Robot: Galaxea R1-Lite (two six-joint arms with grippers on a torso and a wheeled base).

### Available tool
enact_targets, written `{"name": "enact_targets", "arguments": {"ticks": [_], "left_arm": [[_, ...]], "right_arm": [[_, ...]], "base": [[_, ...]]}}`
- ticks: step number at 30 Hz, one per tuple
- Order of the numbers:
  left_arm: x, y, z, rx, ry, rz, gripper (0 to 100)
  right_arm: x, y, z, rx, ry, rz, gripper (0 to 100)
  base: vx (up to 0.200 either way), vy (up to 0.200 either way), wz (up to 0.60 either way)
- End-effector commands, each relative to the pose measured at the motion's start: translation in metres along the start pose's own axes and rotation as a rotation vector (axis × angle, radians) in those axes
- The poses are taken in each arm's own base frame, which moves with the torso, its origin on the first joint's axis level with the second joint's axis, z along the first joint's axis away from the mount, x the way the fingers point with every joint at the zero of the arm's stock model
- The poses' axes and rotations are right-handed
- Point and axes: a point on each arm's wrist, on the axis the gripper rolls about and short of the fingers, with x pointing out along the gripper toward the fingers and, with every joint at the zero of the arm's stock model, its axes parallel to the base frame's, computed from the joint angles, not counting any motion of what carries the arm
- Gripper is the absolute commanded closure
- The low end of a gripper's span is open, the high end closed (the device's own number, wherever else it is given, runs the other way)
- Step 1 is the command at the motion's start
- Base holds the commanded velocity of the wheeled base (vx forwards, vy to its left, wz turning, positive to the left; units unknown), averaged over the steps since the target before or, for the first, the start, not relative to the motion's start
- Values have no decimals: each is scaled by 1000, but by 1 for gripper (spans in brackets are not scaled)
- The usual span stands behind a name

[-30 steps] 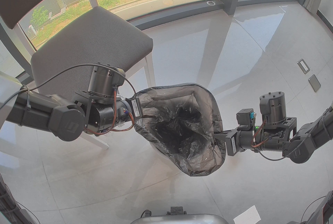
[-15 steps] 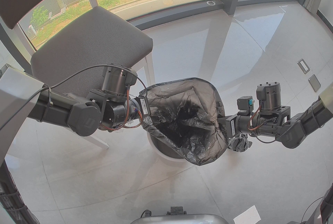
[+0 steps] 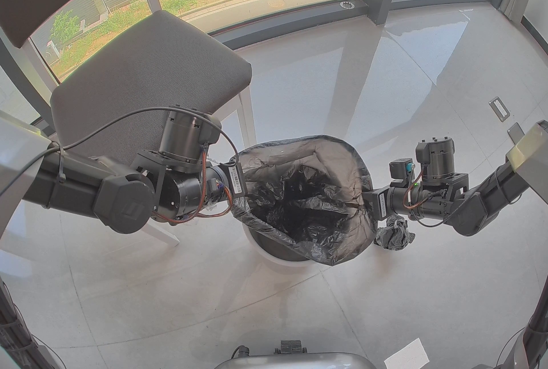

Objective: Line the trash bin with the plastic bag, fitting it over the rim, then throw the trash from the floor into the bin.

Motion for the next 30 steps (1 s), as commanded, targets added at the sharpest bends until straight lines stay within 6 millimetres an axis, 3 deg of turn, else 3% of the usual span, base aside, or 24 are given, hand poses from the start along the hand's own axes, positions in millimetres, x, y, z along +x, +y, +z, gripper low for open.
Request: {"name": "enact_targets", "arguments": {"ticks": [1,9,10,21,30], "left_arm": [[-3,-11,1,-1,-9,-30,100],[3,-12,-5,-1,8,-21,100],[3,-12,-5,-1,8,-21,100],[9,-8,-6,-4,11,2,100],[24,15,-1,-33,9,69,100]], "right_arm": [[-2,-17,6,16,-24,-40,100],[-1,-23,3,-3,-11,-54,100],[-1,-23,3,-5,-11,-53,0],[-4,-28,13,-29,-53,-67,0],[-10,-1,26,-103,-108,-13,0]], "base": [[0,0,0],[0,0,0],[0,0,0],[0,0,0],[0,0,0]]}}
